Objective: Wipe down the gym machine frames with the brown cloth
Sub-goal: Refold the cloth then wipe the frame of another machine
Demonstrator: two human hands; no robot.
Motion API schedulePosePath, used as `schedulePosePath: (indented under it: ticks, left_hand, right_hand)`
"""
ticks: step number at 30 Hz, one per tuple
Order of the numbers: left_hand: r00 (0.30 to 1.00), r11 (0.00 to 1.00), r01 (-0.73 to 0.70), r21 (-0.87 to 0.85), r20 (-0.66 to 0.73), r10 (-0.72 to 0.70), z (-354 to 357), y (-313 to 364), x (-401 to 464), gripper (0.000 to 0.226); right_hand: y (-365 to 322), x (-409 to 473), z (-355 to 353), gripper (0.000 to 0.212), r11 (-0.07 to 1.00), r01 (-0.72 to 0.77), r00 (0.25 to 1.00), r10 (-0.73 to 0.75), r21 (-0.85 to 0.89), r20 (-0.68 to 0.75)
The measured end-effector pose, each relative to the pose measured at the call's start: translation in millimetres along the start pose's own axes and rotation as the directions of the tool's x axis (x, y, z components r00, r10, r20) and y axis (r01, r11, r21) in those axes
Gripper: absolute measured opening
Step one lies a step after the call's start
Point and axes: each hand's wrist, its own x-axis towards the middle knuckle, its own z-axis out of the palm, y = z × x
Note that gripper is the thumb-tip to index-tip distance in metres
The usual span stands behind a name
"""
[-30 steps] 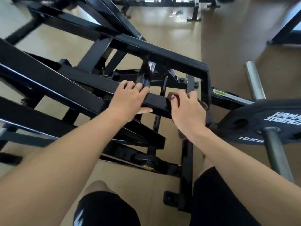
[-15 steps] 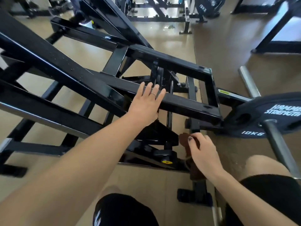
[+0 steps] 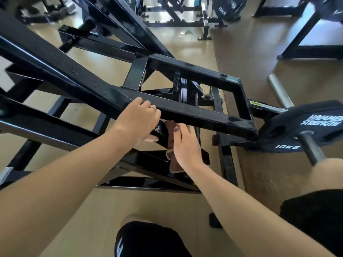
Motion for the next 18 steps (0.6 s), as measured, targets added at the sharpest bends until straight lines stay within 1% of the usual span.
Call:
schedulePosePath:
  ticks: [1, 2, 3, 5, 6, 7, 9, 10, 12, 13, 15, 18]
  left_hand:
    - [0.999, 0.999, -0.032, 0.008, 0.007, 0.032, -1.2, -1.6, 6.9, 0.071]
    - [0.998, 0.998, -0.065, 0.018, 0.017, 0.065, -0.8, -3.2, 11.8, 0.073]
    - [0.995, 0.995, -0.097, 0.022, 0.007, 0.097, 1.1, -4.7, 15.0, 0.074]
    - [0.989, 0.990, -0.141, 0.015, -0.039, 0.142, 6.2, -9.3, 15.0, 0.074]
    - [0.986, 0.988, -0.153, 0.013, -0.061, 0.153, 9.5, -11.2, 14.8, 0.073]
    - [0.984, 0.987, -0.157, 0.015, -0.081, 0.158, 12.7, -12.6, 15.6, 0.073]
    - [0.983, 0.987, -0.163, 0.004, -0.090, 0.163, 14.3, -13.8, 16.9, 0.072]
    - [0.983, 0.987, -0.160, -0.002, -0.086, 0.159, 13.5, -13.6, 16.5, 0.072]
    - [0.986, 0.991, -0.134, 0.013, -0.094, 0.135, 14.7, -13.4, 17.0, 0.073]
    - [0.987, 0.992, -0.126, 0.017, -0.102, 0.127, 14.4, -12.5, 16.9, 0.074]
    - [0.987, 0.993, -0.118, 0.007, -0.107, 0.118, 13.8, -9.6, 14.4, 0.075]
    - [0.989, 0.995, -0.096, -0.007, -0.113, 0.095, 13.1, -8.3, 13.5, 0.076]
  right_hand:
    - [13.6, 0.0, -3.5, 0.036, 0.998, -0.024, 1.000, 0.024, -0.053, 0.009]
    - [32.5, -1.2, -8.7, 0.037, 0.993, -0.083, 0.996, 0.086, -0.086, 0.027]
    - [52.9, -3.0, -15.2, 0.039, 0.979, -0.172, 0.983, 0.178, -0.105, 0.048]
    - [81.4, -4.0, -26.2, 0.043, 0.920, -0.373, 0.920, 0.383, -0.118, 0.078]
    - [85.8, -0.2, -28.8, 0.044, 0.886, -0.447, 0.886, 0.458, -0.124, 0.076]
    - [82.3, 5.4, -28.9, 0.043, 0.868, -0.480, 0.868, 0.491, -0.130, 0.072]
    - [57.7, 12.3, -22.3, 0.038, 0.886, -0.451, 0.888, 0.458, -0.106, 0.052]
    - [40.1, 10.6, -17.2, 0.035, 0.912, -0.406, 0.912, 0.409, -0.065, 0.044]
    - [3.8, 0.9, -3.8, 0.028, 0.965, -0.264, 0.964, 0.264, 0.004, 0.019]
    - [-13.0, -4.9, 3.0, 0.026, 0.982, -0.191, 0.982, 0.191, -0.005, 0.000]
    - [-35.3, -9.6, 12.2, 0.026, 0.994, -0.074, 0.997, 0.073, -0.079, -0.022]
    - [-26.1, -5.3, 3.9, 0.027, 0.986, 0.047, 0.999, -0.043, -0.158, 0.028]
